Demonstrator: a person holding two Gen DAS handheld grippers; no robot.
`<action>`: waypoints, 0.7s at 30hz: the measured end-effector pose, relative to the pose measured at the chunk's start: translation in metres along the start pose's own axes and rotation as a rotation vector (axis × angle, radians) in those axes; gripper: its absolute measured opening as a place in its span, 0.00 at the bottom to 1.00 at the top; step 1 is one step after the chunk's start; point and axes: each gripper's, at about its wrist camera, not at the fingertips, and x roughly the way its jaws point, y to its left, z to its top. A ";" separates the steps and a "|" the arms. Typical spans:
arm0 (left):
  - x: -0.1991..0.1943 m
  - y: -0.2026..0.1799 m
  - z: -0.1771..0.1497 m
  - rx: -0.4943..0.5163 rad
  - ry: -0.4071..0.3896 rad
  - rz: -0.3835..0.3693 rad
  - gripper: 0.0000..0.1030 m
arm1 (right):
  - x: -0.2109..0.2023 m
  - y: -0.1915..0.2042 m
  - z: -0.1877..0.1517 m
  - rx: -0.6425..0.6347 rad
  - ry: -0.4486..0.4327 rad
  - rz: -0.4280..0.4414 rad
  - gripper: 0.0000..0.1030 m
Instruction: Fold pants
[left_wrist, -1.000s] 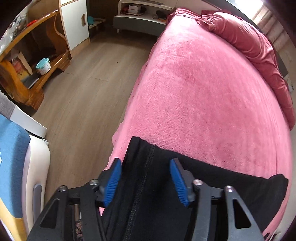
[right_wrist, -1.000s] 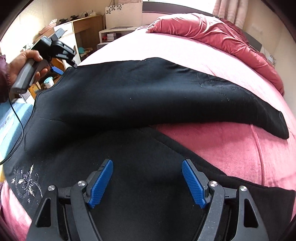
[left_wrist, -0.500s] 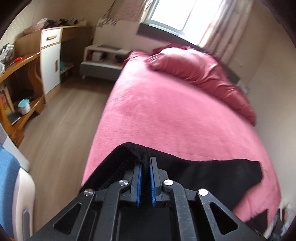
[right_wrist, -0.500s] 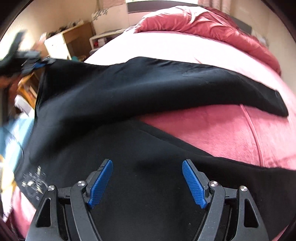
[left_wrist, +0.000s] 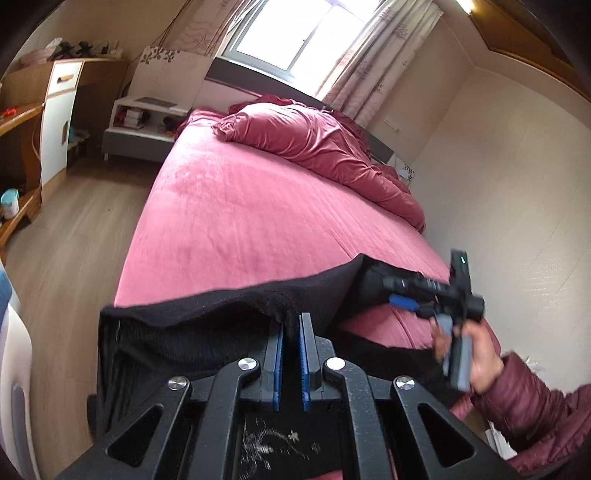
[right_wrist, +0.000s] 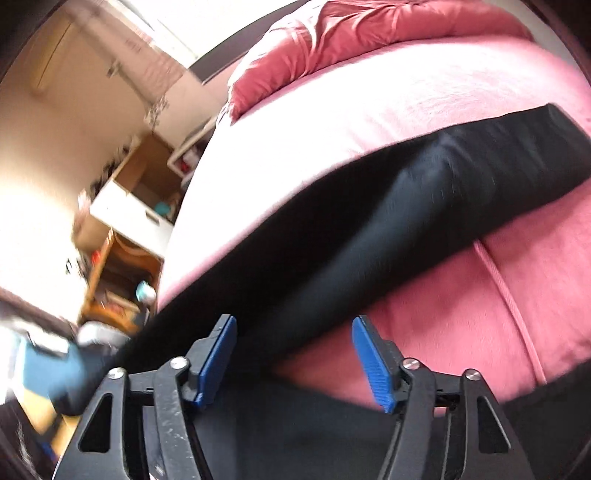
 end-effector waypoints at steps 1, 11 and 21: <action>-0.002 0.001 -0.005 -0.010 0.005 -0.006 0.07 | 0.003 -0.002 0.008 0.019 -0.002 0.007 0.61; -0.006 0.012 -0.013 -0.060 0.020 -0.025 0.07 | 0.059 -0.026 0.079 0.169 0.016 -0.083 0.31; 0.030 0.057 0.101 -0.054 -0.021 0.138 0.07 | 0.026 -0.028 0.087 0.123 -0.012 -0.046 0.08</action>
